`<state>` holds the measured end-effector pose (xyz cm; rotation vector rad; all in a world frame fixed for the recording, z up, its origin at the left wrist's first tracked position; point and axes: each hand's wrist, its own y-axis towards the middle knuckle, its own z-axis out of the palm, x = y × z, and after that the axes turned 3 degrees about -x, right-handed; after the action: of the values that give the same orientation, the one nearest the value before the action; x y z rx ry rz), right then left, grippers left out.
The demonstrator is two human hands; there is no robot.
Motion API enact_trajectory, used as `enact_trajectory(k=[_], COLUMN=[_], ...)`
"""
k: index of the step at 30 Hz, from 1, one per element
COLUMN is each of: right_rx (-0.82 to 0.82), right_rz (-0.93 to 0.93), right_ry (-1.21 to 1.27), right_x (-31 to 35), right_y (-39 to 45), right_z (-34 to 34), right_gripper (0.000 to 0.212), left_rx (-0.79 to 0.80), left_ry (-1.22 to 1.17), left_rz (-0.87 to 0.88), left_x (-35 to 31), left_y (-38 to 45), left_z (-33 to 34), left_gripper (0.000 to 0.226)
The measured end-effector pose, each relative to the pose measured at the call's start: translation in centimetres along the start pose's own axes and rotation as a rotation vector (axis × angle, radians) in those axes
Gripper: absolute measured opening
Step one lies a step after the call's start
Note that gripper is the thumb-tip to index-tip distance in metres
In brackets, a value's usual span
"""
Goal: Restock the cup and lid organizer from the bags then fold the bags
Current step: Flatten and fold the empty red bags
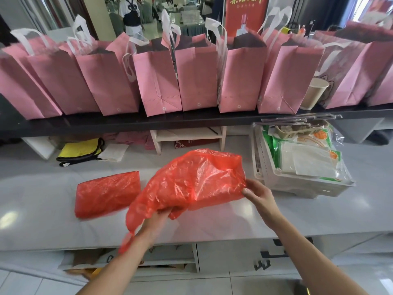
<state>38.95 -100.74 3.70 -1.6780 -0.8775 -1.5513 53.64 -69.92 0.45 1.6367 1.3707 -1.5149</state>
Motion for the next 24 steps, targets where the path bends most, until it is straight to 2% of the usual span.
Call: enact_trajectory(k=[1, 4, 6, 15, 19, 24], right_rx=[0.018, 0.013, -0.045, -0.287, -0.330, -0.362], right_rz=[0.013, 0.021, 0.006, -0.070, -0.082, -0.070], right_ry=[-0.003, -0.057, -0.111, -0.142, -0.176, -0.216], right_x=[0.0, -0.1, -0.1, 3.0, 5.4, 7.5], right_y=[0.0, 0.4, 0.7, 3.3, 5.4, 7.1], right_z=[0.1, 0.4, 0.6, 0.5, 0.1, 0.1], right_gripper=[0.049, 0.023, 0.018, 0.023, 0.022, 0.042], left_rx=[-0.013, -0.055, -0.063, -0.175, -0.247, -0.357], left_ry=[-0.025, -0.096, -0.120, -0.181, -0.240, -0.319], left_rz=[0.005, 0.016, 0.017, 0.041, 0.081, 0.069], left_x=[-0.5, -1.4, -1.9, -3.8, -6.5, -9.8], left_y=[0.0, 0.2, 0.3, 1.9, 3.2, 4.0], left_z=[-0.2, -0.3, -0.4, -2.2, -2.8, -3.2], left_gripper=[0.056, 0.024, 0.019, 0.019, 0.016, 0.034])
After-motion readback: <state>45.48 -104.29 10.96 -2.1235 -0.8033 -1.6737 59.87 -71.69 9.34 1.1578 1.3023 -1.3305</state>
